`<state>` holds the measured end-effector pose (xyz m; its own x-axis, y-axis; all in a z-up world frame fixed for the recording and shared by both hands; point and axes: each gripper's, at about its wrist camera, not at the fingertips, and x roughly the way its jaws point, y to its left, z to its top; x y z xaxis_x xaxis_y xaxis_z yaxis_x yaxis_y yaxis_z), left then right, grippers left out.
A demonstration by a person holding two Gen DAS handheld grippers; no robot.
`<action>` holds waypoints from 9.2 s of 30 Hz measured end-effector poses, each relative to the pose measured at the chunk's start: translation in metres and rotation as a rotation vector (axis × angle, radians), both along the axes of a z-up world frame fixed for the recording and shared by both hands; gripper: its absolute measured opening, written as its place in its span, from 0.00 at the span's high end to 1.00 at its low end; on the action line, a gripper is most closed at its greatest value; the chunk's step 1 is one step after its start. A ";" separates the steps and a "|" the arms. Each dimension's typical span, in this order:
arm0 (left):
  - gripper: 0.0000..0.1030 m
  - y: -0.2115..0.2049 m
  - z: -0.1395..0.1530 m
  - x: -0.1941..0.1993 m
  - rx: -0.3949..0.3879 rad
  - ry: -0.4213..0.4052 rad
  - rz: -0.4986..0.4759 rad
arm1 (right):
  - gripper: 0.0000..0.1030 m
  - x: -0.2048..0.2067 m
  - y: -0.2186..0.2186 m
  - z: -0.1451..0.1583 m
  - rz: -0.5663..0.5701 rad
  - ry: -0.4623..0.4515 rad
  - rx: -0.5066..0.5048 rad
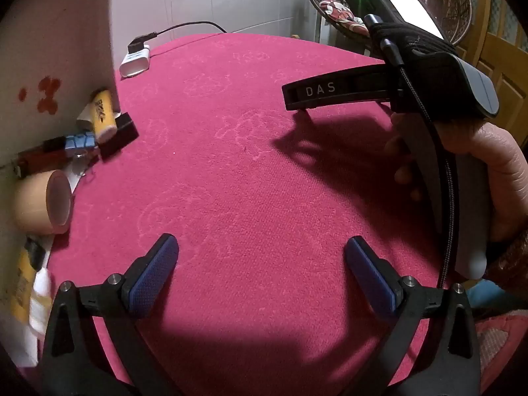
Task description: Organize rigid objects
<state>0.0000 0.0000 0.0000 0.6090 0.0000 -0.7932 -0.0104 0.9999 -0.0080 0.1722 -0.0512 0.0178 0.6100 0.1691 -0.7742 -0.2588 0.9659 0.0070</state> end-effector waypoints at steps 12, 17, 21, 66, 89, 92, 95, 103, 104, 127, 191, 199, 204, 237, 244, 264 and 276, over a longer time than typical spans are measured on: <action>0.00 0.001 0.000 0.000 -0.003 0.000 0.000 | 0.00 0.000 0.000 0.000 0.000 0.000 0.000; 0.00 0.001 0.000 0.001 -0.002 0.000 0.000 | 0.00 0.000 0.000 0.000 0.000 0.000 0.000; 0.00 0.001 0.000 0.002 -0.003 0.002 0.000 | 0.00 0.000 0.000 0.000 0.000 0.000 0.000; 0.00 0.000 0.000 0.006 0.001 0.005 -0.016 | 0.00 -0.001 0.000 0.000 0.000 0.001 0.001; 0.00 0.108 0.192 -0.185 -0.026 -0.509 0.398 | 0.00 -0.001 0.001 0.000 0.000 0.001 0.001; 0.00 0.108 0.153 -0.204 0.024 -0.379 0.443 | 0.00 -0.001 0.001 0.001 -0.001 0.001 0.001; 0.00 0.098 0.096 -0.218 0.009 -0.203 0.440 | 0.00 -0.001 0.000 0.001 0.000 0.001 0.003; 0.08 0.047 0.022 -0.238 0.093 -0.033 0.345 | 0.00 -0.009 -0.003 0.005 0.074 -0.004 0.069; 0.11 0.045 0.022 -0.235 0.093 -0.027 0.340 | 0.00 -0.014 -0.003 0.007 0.103 -0.005 0.093; 0.61 0.078 0.015 -0.253 0.028 -0.033 0.446 | 0.00 -0.209 0.103 0.038 1.197 0.073 0.203; 0.61 0.165 0.156 -0.297 0.196 -0.343 0.973 | 0.36 -0.229 0.099 0.144 1.073 -0.253 0.470; 0.61 0.175 0.158 -0.297 0.202 -0.348 0.991 | 0.36 -0.234 0.113 0.154 1.094 -0.262 0.480; 0.61 0.186 0.157 -0.297 0.194 -0.344 1.015 | 0.36 -0.239 0.123 0.160 1.110 -0.263 0.485; 0.61 0.302 0.089 -0.268 0.109 -0.188 1.181 | 0.36 -0.276 0.272 0.104 1.215 -0.154 0.269; 0.61 0.331 0.057 -0.258 0.049 -0.117 1.224 | 0.36 -0.278 0.301 0.073 1.219 -0.115 0.189; 0.16 0.332 0.068 -0.275 0.064 -0.171 1.351 | 0.06 -0.285 0.298 0.065 1.197 -0.196 0.189; 0.16 0.279 0.104 -0.307 0.043 -0.350 1.340 | 0.00 -0.265 0.229 0.114 1.061 -0.325 0.378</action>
